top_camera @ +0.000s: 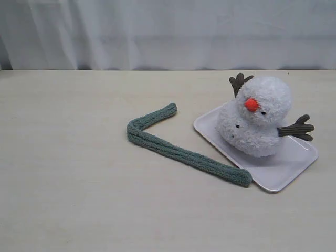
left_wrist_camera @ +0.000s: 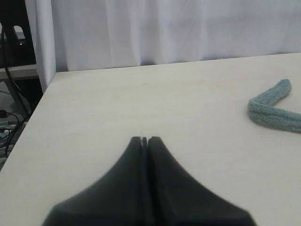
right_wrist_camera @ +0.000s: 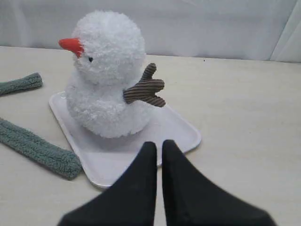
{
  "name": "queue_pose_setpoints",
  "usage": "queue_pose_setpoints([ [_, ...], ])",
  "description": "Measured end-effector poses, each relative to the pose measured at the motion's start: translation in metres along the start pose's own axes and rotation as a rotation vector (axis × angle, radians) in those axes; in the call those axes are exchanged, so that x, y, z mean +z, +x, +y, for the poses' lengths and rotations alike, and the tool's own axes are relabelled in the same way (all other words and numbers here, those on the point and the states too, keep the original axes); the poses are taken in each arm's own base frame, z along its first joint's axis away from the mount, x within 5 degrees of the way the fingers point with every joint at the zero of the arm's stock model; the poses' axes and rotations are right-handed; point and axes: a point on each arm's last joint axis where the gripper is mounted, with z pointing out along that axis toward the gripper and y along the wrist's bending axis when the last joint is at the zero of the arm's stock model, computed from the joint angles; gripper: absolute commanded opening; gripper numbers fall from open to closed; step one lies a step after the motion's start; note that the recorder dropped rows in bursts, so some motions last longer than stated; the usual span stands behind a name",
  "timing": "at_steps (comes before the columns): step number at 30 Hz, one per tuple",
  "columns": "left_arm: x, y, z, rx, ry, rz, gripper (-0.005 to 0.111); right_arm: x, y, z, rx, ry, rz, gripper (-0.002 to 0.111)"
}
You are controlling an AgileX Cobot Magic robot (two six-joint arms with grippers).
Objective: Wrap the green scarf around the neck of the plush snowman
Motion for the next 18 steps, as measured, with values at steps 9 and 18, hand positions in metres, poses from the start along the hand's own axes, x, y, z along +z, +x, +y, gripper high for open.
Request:
queue_pose_setpoints([
  [9,0.0,0.0,0.0,0.0,0.0,0.0,0.0,-0.005,-0.031,0.001,-0.006,-0.012,-0.347,0.004],
  [18,0.0,0.0,0.0,0.0,0.0,0.0,0.0,-0.04,-0.076,0.003,0.32,-0.208,-0.947,0.005],
])
